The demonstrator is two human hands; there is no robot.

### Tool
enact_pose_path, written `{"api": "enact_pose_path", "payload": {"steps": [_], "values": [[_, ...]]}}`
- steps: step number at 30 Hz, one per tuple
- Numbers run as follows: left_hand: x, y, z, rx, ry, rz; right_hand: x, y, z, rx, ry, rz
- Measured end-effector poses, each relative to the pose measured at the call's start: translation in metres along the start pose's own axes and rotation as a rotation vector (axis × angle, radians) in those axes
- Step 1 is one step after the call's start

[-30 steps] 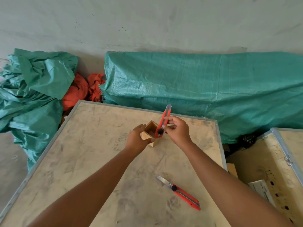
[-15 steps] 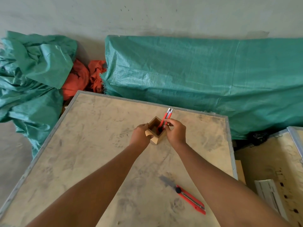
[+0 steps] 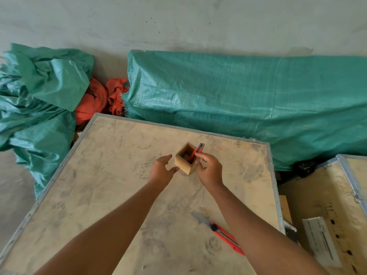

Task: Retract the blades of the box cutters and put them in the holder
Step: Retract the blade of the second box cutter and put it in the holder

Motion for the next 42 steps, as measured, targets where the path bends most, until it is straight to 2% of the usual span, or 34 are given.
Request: {"api": "enact_pose_path", "payload": {"steps": [5, 9, 14, 17, 20, 26, 30, 35, 39, 42], "values": [[-0.064, -0.04, -0.043, 0.032, -0.063, -0.058, -0.013, 0.019, -0.037, -0.083, 0.021, 0.053], [-0.133, -0.077, -0.083, 0.07, -0.179, -0.064, -0.025, 0.059, -0.078, -0.267, 0.084, 0.146], [-0.189, -0.11, -0.122, 0.11, -0.285, 0.003, -0.042, 0.123, -0.132, -0.534, 0.199, 0.156], [-0.211, -0.125, -0.13, 0.137, -0.27, 0.071, -0.054, 0.155, -0.156, -0.613, 0.229, 0.134], [-0.23, -0.131, -0.132, 0.092, -0.263, 0.168, -0.062, 0.183, -0.174, -0.667, 0.287, 0.125], [-0.25, -0.123, -0.126, 0.019, -0.255, 0.322, -0.066, 0.219, -0.181, -0.631, 0.36, 0.072], [-0.247, -0.122, -0.118, -0.06, -0.179, 0.395, -0.06, 0.234, -0.172, -0.588, 0.418, 0.053], [-0.245, -0.127, -0.127, -0.056, -0.069, 0.301, -0.06, 0.237, -0.175, -0.527, 0.492, 0.194], [-0.241, -0.13, -0.136, -0.013, -0.067, 0.207, -0.063, 0.23, -0.182, -0.427, 0.587, 0.388], [-0.225, -0.132, -0.141, 0.038, -0.048, 0.143, -0.07, 0.213, -0.174, -0.388, 0.574, 0.455]]}}
Point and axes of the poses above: each hand's wrist, its own z-axis towards the middle knuckle, its own y-axis out of the palm, x = y × z, the point moved 7 cm from there along z, towards the middle knuckle, and after that the axes turned 4 degrees about -y, right-handed, at the moved point
